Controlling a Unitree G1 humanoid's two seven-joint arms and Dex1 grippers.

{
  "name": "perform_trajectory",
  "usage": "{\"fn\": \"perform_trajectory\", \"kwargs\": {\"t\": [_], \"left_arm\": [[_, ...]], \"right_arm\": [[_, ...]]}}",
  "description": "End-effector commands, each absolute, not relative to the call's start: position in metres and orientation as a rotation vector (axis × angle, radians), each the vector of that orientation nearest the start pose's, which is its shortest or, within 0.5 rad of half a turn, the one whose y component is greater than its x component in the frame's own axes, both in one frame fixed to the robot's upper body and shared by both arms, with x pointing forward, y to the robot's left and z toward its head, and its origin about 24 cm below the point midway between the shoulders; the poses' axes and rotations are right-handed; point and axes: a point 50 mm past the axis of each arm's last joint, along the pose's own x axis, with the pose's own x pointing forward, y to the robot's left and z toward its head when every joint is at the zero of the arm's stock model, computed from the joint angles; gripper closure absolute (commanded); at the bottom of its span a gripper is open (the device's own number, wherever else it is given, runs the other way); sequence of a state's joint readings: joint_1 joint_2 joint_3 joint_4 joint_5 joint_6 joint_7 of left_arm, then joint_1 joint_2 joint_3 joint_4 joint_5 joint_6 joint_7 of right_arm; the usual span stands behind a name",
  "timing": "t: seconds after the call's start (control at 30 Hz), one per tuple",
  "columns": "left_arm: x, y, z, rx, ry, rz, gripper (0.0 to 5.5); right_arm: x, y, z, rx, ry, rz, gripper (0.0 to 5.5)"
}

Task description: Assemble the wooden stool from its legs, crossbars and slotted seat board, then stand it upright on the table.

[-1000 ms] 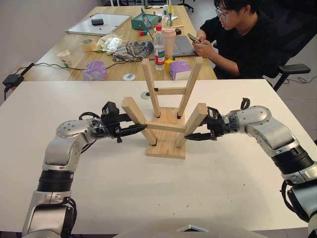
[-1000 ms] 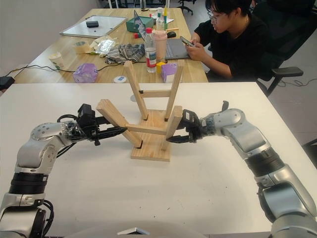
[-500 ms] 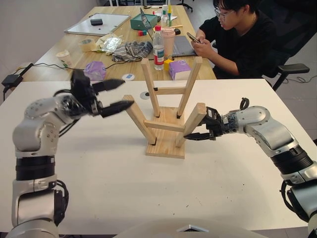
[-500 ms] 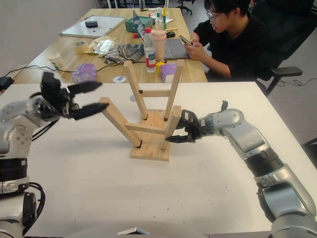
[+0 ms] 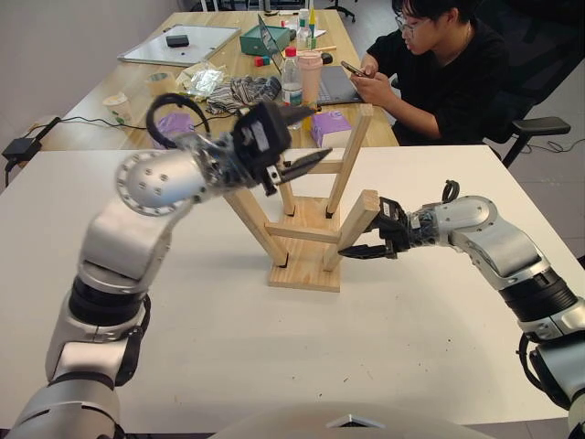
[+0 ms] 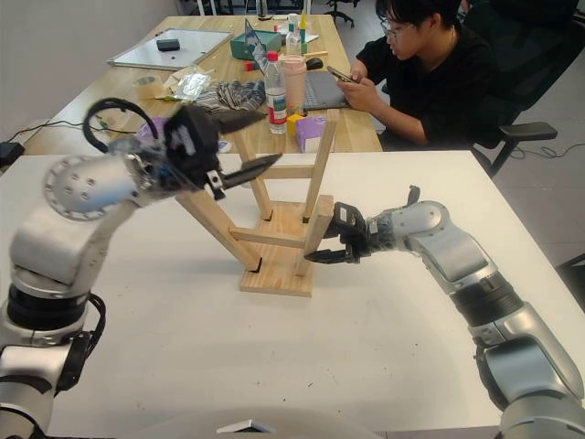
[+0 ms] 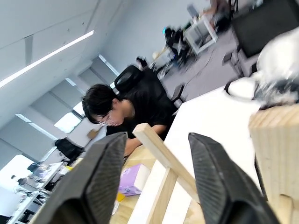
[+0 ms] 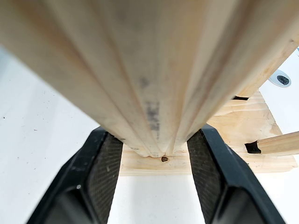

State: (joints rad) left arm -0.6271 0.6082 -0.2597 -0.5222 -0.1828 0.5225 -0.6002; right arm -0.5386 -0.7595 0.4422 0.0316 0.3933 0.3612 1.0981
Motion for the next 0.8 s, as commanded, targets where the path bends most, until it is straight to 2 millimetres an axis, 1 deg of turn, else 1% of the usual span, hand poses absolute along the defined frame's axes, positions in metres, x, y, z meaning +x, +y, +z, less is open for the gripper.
{"fn": "perform_trajectory", "kwargs": {"t": [0.03, 0.17, 0.23, 0.27, 0.33, 0.4, 0.47, 0.53, 0.6, 0.73, 0.77, 0.8], "left_arm": [[0.259, 0.074, 0.205, 0.912, -0.304, -0.875, 3.75], [0.258, 0.070, 0.177, 1.131, -0.244, -0.886, 4.39], [0.257, 0.071, 0.166, 1.185, -0.210, -0.881, 4.74], [0.255, 0.072, 0.155, 1.213, -0.172, -0.896, 4.83], [0.249, 0.073, 0.131, 1.264, -0.097, -0.932, 5.20], [0.245, 0.074, 0.111, 1.305, -0.040, -0.963, 5.48], [0.241, 0.074, 0.091, 1.334, 0.010, -0.989, 5.50], [0.239, 0.074, 0.075, 1.348, 0.038, -0.999, 5.50], [0.239, 0.075, 0.072, 1.347, 0.032, -0.988, 5.50], [0.244, 0.078, 0.072, 1.341, 0.021, -0.969, 5.50], [0.246, 0.076, 0.079, 1.304, -0.018, -0.951, 5.50], [0.248, 0.071, 0.092, 1.258, -0.085, -0.926, 5.50]], "right_arm": [[0.256, -0.191, 0.034, -0.555, 0.907, 1.231, 3.45], [0.255, -0.191, 0.034, -0.555, 0.907, 1.233, 3.45], [0.256, -0.190, 0.034, -0.558, 0.906, 1.237, 3.45], [0.256, -0.190, 0.035, -0.558, 0.905, 1.238, 3.45], [0.257, -0.189, 0.035, -0.560, 0.903, 1.243, 3.45], [0.257, -0.188, 0.035, -0.561, 0.902, 1.246, 3.45], [0.257, -0.188, 0.036, -0.563, 0.901, 1.251, 3.45], [0.258, -0.188, 0.037, -0.565, 0.899, 1.254, 3.45], [0.258, -0.187, 0.038, -0.565, 0.897, 1.254, 3.45], [0.257, -0.187, 0.037, -0.559, 0.894, 1.249, 3.45], [0.257, -0.187, 0.037, -0.557, 0.893, 1.248, 3.45], [0.257, -0.187, 0.037, -0.555, 0.892, 1.246, 3.45]]}}
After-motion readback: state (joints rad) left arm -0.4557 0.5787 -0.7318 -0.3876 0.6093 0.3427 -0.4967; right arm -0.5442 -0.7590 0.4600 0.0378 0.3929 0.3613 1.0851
